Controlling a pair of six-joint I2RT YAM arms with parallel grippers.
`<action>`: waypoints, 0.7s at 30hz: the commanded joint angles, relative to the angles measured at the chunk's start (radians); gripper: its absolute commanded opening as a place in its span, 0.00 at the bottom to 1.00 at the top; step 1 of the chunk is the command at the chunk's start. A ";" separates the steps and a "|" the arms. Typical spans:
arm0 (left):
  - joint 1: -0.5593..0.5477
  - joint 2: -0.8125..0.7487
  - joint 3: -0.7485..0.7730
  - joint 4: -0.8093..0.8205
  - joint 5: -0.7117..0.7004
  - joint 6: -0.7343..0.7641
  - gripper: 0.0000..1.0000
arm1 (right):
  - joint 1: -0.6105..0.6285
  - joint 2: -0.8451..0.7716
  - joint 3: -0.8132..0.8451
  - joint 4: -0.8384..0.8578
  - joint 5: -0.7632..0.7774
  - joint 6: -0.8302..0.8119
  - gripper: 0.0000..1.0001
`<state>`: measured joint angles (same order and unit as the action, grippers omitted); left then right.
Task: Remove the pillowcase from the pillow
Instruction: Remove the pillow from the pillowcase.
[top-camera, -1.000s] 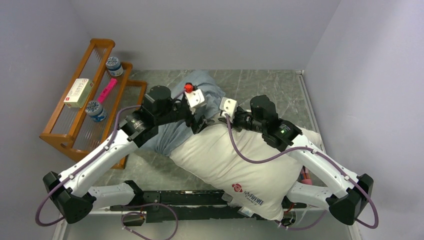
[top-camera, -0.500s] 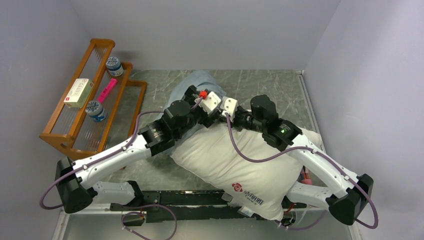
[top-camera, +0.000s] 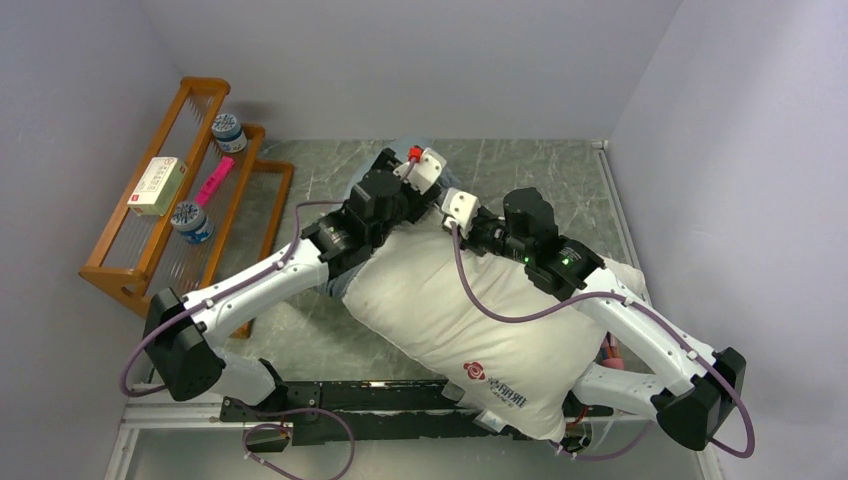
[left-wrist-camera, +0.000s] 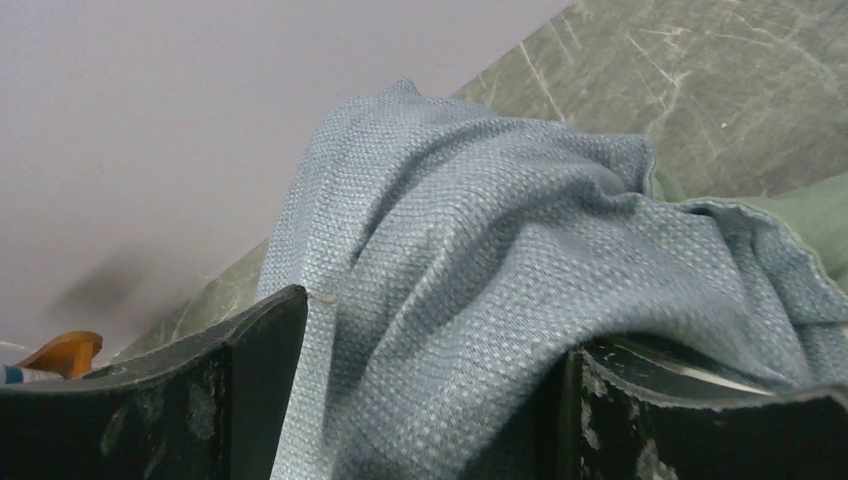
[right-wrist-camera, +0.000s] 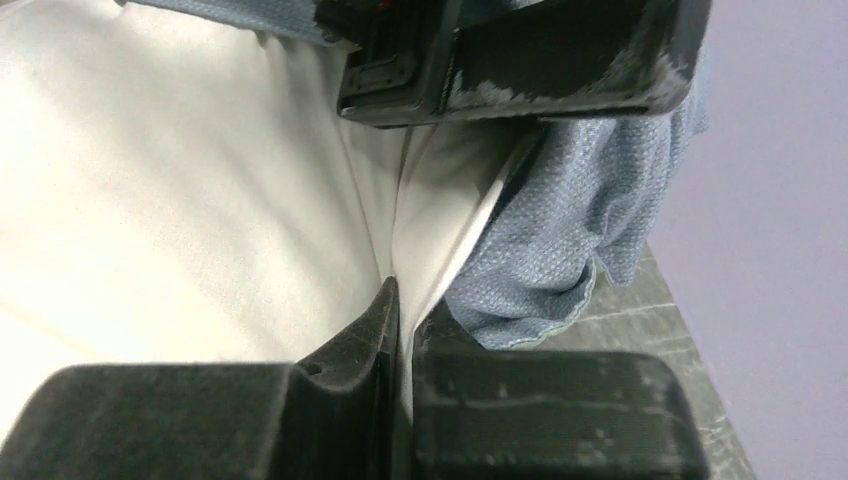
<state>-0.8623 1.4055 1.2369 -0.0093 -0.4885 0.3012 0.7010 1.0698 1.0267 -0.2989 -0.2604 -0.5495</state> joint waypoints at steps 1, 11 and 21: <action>0.150 0.036 0.136 -0.015 -0.055 -0.046 0.75 | 0.020 -0.087 0.000 -0.148 -0.137 0.001 0.00; 0.281 0.105 0.266 -0.133 0.172 -0.206 0.13 | 0.021 -0.079 0.009 -0.184 -0.172 -0.006 0.00; 0.320 -0.017 0.100 -0.037 0.295 -0.214 0.05 | 0.014 -0.093 0.004 -0.121 -0.022 0.121 0.25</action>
<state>-0.5770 1.4887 1.4044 -0.2306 -0.1543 0.0860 0.7086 1.0275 1.0142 -0.3107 -0.2604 -0.5247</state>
